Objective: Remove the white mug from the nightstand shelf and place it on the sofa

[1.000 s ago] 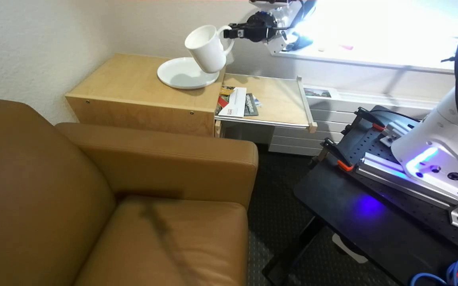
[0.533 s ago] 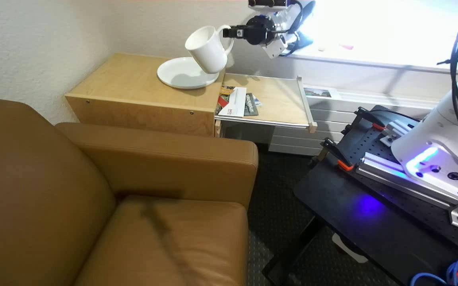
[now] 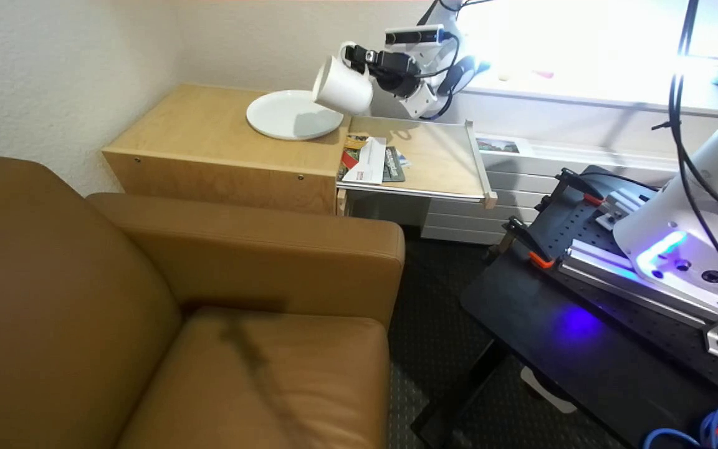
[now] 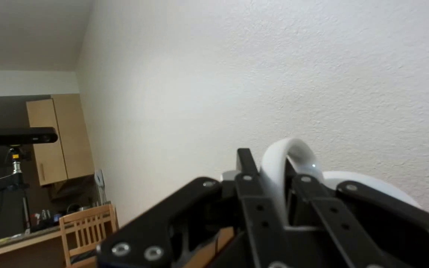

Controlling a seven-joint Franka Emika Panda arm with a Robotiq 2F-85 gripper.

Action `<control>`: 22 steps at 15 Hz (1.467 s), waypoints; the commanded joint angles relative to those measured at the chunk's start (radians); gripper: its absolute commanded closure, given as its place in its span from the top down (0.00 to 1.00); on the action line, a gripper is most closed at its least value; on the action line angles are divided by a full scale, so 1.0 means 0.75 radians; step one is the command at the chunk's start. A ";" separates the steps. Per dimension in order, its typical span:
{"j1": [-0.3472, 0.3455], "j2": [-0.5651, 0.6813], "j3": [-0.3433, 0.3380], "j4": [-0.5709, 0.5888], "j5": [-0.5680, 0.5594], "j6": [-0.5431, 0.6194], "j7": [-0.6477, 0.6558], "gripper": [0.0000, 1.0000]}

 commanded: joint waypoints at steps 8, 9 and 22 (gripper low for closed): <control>0.083 0.026 0.007 0.107 -0.017 0.036 -0.041 0.04; 0.095 0.001 -0.010 0.101 -0.026 0.073 -0.060 0.04; 0.237 -0.315 -0.175 -0.019 -0.520 0.618 0.003 0.04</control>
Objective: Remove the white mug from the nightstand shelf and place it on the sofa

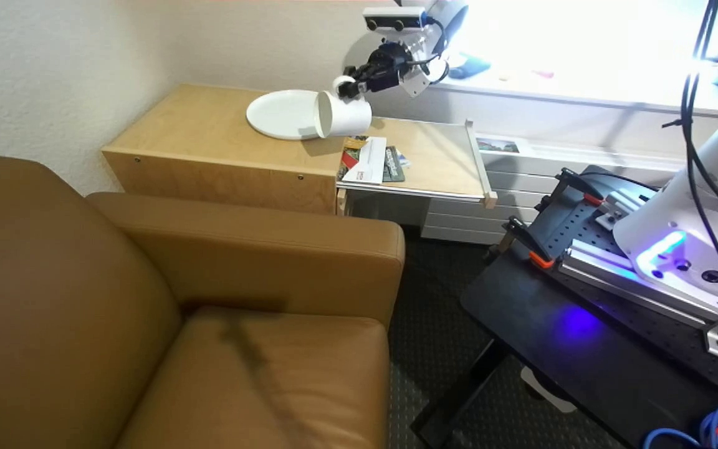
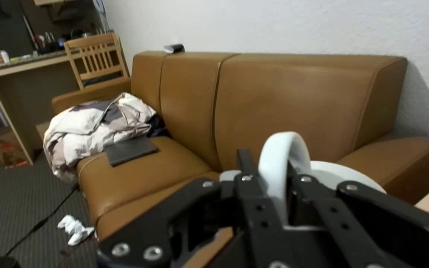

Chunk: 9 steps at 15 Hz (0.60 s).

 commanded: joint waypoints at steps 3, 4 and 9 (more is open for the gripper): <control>0.082 -0.213 -0.044 -0.116 -0.263 0.272 0.102 0.04; 0.092 -0.246 -0.047 -0.129 -0.321 0.315 0.127 0.04; 0.129 -0.432 -0.047 -0.188 -0.663 0.499 0.289 0.04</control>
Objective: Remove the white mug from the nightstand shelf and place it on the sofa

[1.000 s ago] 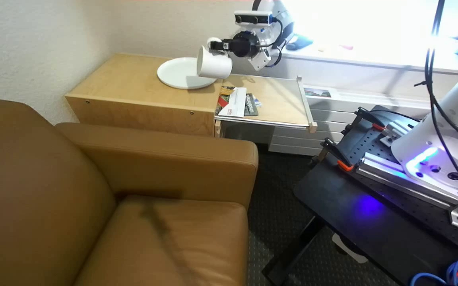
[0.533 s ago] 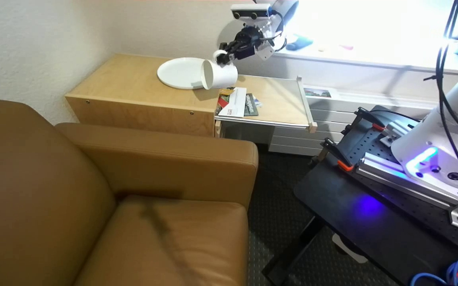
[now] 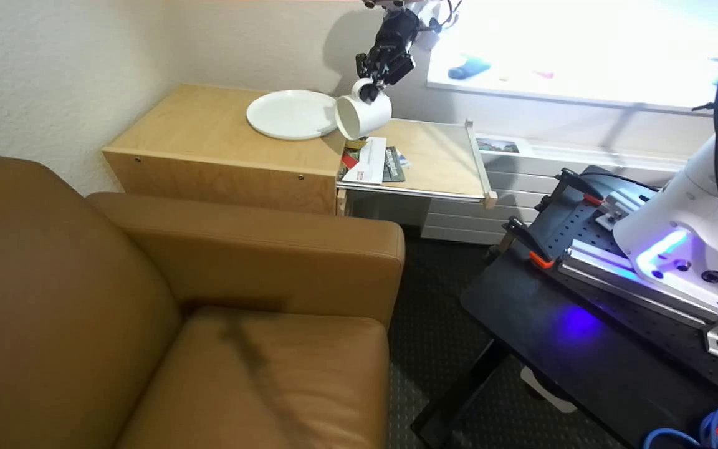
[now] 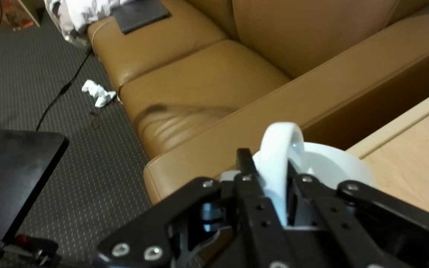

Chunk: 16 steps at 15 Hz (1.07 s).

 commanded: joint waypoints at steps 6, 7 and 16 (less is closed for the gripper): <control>0.066 -0.308 0.032 -0.170 -0.570 0.398 0.304 0.04; 0.043 -0.307 0.055 -0.163 -0.569 0.392 0.341 0.04; -0.155 -0.079 0.195 0.009 -0.139 -0.135 0.150 0.04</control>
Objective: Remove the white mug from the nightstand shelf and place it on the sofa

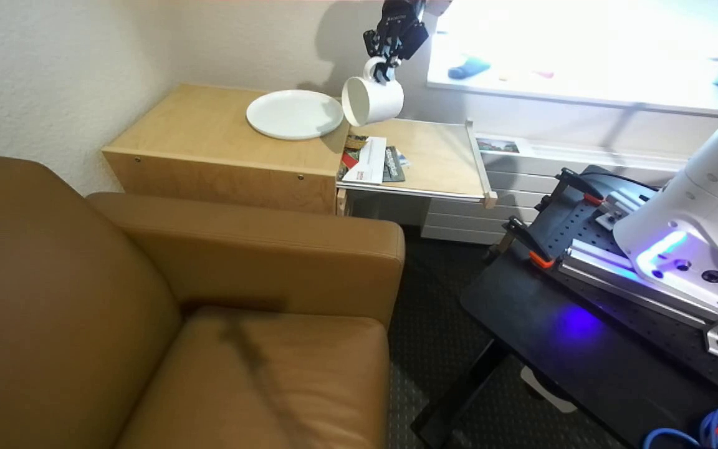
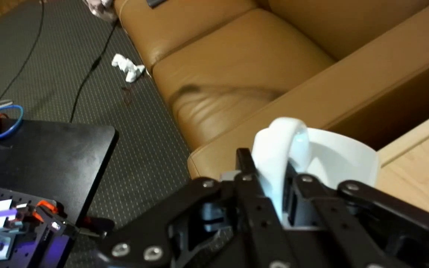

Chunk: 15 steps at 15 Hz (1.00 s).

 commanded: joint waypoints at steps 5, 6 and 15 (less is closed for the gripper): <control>-0.030 0.303 0.105 0.133 0.323 -0.263 -0.150 0.04; -0.016 0.323 0.124 0.122 0.367 -0.292 -0.147 0.04; 0.158 0.411 0.243 0.082 0.595 -0.672 -0.131 0.04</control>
